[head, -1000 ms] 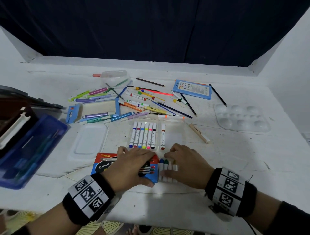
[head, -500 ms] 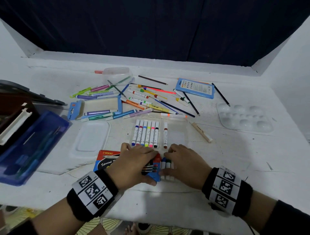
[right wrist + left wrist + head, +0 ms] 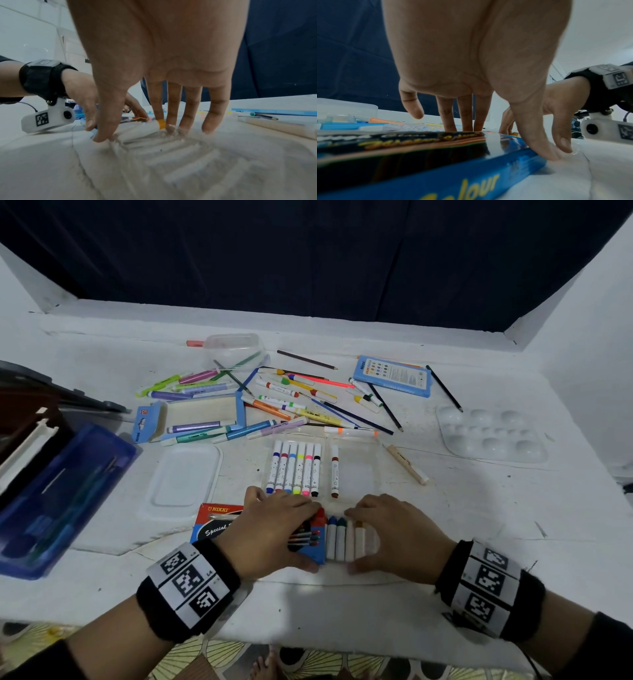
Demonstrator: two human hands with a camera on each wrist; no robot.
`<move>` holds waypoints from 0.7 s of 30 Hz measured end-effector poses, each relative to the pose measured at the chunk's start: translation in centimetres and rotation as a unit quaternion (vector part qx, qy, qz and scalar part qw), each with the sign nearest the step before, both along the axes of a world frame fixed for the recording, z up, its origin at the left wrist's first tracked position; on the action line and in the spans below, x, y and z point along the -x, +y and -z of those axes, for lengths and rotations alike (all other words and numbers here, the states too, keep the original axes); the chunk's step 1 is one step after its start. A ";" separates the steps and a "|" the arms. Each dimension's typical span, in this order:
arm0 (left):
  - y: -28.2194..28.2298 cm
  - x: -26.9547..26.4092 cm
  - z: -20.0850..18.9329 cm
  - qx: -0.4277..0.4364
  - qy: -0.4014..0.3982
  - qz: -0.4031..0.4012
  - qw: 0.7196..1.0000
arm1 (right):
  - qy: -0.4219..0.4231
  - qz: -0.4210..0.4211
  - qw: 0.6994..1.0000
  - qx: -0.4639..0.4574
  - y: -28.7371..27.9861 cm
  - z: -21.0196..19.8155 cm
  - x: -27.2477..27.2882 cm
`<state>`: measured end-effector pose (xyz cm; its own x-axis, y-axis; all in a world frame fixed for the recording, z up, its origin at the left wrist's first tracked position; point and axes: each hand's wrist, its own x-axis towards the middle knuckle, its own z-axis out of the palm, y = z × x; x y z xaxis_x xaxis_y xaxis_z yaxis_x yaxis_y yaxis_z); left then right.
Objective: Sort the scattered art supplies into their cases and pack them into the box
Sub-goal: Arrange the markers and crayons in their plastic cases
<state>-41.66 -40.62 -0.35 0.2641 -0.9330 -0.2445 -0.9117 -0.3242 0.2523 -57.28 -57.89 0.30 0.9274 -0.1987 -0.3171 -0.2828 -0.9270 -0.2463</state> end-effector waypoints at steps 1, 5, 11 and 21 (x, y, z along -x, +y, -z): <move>0.0 0.0 -0.1 0.001 0.001 0.002 1.000 | -0.004 0.000 1.000 0.000 0.0 0.1 0.1; -0.1 0.1 -0.1 0.008 -0.008 0.014 1.000 | -0.020 -0.015 1.000 0.009 0.5 0.7 -0.6; 0.0 -0.1 0.3 0.013 -0.021 0.020 1.000 | -0.038 -0.023 0.999 0.005 0.6 0.7 -1.0; 0.4 -2.4 -1.2 0.128 0.075 -0.026 0.989 | -0.158 0.085 0.980 -0.085 -1.5 -2.4 -1.5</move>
